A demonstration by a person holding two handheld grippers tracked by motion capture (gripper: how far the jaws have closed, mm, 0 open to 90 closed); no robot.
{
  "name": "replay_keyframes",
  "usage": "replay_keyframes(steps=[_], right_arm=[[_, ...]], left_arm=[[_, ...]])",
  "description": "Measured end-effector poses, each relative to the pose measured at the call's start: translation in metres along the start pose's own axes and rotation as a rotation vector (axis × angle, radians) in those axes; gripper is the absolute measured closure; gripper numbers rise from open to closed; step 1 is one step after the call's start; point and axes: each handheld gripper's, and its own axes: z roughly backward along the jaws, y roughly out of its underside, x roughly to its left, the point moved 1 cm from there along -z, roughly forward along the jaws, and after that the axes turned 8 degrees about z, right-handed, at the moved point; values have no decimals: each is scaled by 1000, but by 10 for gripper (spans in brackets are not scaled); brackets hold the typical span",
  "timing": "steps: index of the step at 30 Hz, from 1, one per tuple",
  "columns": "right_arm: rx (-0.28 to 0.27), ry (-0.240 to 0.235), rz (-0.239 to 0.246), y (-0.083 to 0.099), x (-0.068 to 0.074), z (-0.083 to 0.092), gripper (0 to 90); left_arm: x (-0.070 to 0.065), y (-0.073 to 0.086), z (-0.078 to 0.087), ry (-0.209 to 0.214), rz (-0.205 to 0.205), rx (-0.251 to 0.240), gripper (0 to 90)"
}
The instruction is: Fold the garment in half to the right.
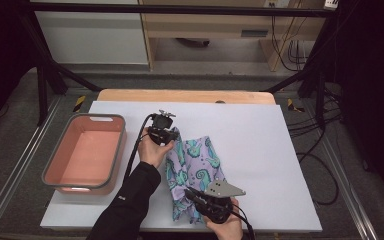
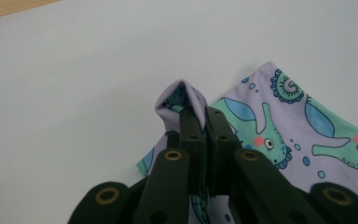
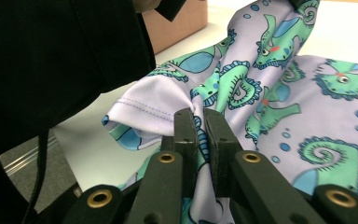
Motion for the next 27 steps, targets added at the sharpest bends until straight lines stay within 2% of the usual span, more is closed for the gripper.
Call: replay_keyframes(steps=[7,10,16,19,25,27], right_arm=[[26,40,3,9,-12,7,845],[45,50,20,13,-15,9,842],[69,61,4,17,-20,16,834],[86,77,14,20,-23,19,831],[119,104,14,26,-29,24,824],[137,113,19,28,-29,24,814]], left_arm=[[-8,-1,-15,30,4,-6,866],[-11,0,-22,41,6,-4,866],[-21,1,-35,48,9,5,865],[-26,3,-43,49,-2,4,864],[-30,5,-54,94,-29,-23,851],[-30,6,-59,121,-33,-43,817]])
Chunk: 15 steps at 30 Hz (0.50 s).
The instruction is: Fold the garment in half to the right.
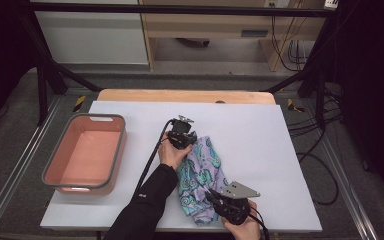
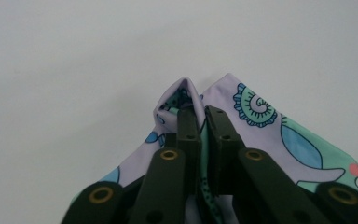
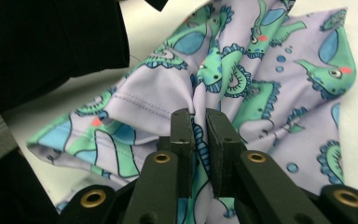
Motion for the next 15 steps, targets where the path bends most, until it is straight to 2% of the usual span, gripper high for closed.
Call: replay_keyframes(steps=[4,6,9,11,13,15], right_arm=[[52,26,6,6,-2,-1,743],[59,26,-1,7,-5,0,681],[21,19,3,4,-8,6,563],[-21,9,18,-2,-9,11,499],[-33,4,35,-7,-9,13,454],[-43,-12,48,-16,-7,11,405]], left_arm=[[0,2,0,51,-18,-10,630],[1,5,7,65,-29,-51,539],[5,7,25,107,-22,-91,383],[10,9,39,107,-35,-103,272],[16,14,53,107,-31,-141,240],[23,20,65,123,-3,-164,196]])
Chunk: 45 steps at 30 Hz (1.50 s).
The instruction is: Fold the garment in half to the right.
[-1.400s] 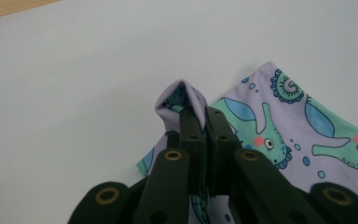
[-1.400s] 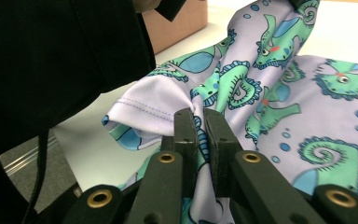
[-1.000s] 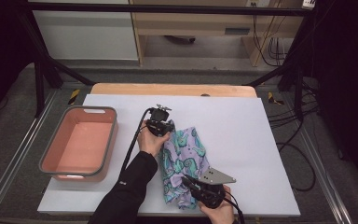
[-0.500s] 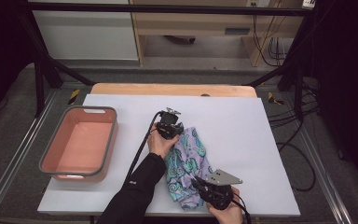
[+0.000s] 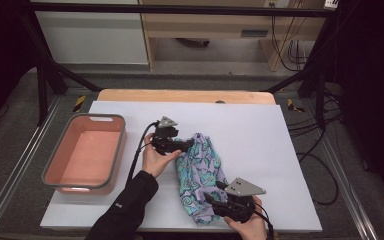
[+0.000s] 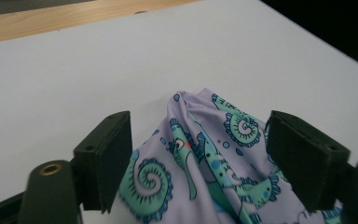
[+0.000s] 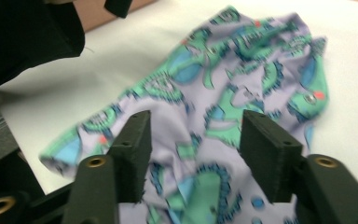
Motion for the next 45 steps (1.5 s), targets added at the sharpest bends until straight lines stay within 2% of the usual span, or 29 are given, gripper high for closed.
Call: replay_keyframes(steps=[2,6,8,11,14,16,19,25,31,34,36,38,40,42,45], right_arm=[[-2,-17,14,-9,3,-6,373],[5,-72,40,-22,14,-23,339],[25,-75,52,-24,18,-31,358],[68,-39,59,-21,17,-40,486],[97,-25,53,-16,10,-39,726],[108,-12,38,-14,6,-34,844],[110,10,26,-12,0,-23,881],[132,64,-53,1,-20,1,878],[191,84,-93,23,-32,7,854],[209,111,-92,25,-37,9,765],[180,122,-87,22,-40,10,690],[127,123,-66,14,-46,8,597],[82,113,-61,3,-53,-1,542],[62,100,-50,-7,-60,-15,482],[56,84,-41,-18,-70,-37,444]], left_arm=[[5,5,12,1,3,-12,157],[14,18,30,-16,-9,1,97],[20,26,37,-6,14,2,92],[28,38,46,-8,23,4,78],[33,48,54,-12,27,4,77],[35,56,59,-9,24,3,77],[37,65,63,-3,23,8,77],[40,77,68,6,20,14,78],[37,83,65,3,4,27,78],[36,85,64,5,-5,35,78],[37,85,63,3,-6,38,78],[37,86,62,3,-6,41,78],[38,87,61,-1,-9,42,78],[38,87,61,3,-12,44,77],[38,87,60,8,-10,46,75]])
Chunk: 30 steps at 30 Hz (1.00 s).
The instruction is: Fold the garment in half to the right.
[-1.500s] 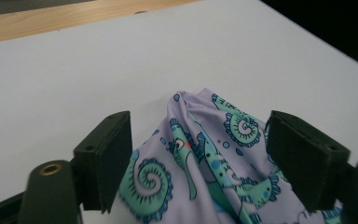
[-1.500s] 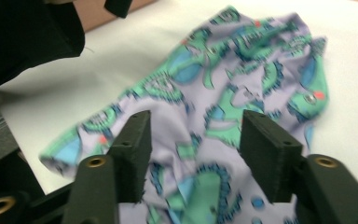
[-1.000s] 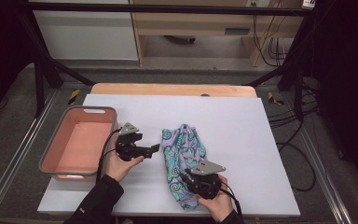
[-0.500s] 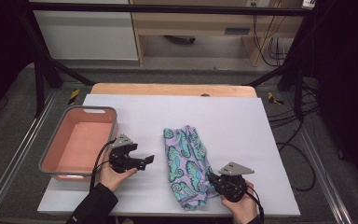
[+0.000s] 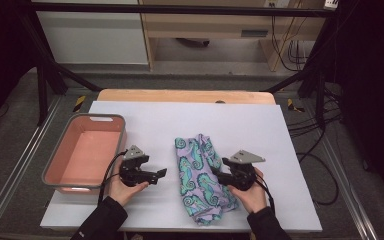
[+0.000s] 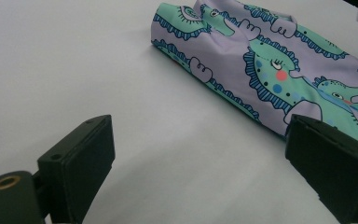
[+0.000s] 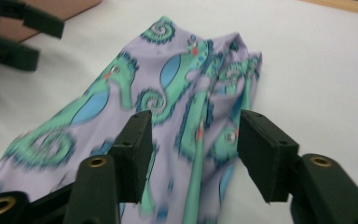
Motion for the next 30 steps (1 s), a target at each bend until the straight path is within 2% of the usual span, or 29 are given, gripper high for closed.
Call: replay_keyframes(steps=[4,6,8,9,10,13,16,21,25,26,27,30], right_arm=[[22,2,-8,-9,-12,-35,446],[55,-3,-11,-11,-17,-53,457],[73,2,-6,-11,-20,-63,493],[83,-7,-16,-12,-22,-68,555],[83,-9,-8,-11,-22,-71,610],[103,-9,-38,-10,-23,-72,806],[102,-4,-35,-11,-25,-65,859],[90,53,-46,-12,-30,-51,864],[110,75,-48,-6,-35,-53,845],[114,76,-47,-4,-36,-54,814],[113,74,-56,-3,-37,-54,727],[73,83,-48,-5,-36,-45,551]], left_arm=[[0,1,-1,1,-1,5,73],[0,1,-2,2,-2,8,72],[0,1,-3,2,-1,12,73],[0,1,-3,1,-2,13,73],[0,1,-3,1,-2,14,73],[1,1,-3,2,-1,15,73],[0,2,-3,1,-3,17,73],[-1,2,-5,2,-9,22,73],[-1,3,-5,2,-14,32,73],[-1,3,-5,3,-14,32,73],[-1,3,-5,2,-11,29,73],[-1,2,-4,6,-9,26,73]])
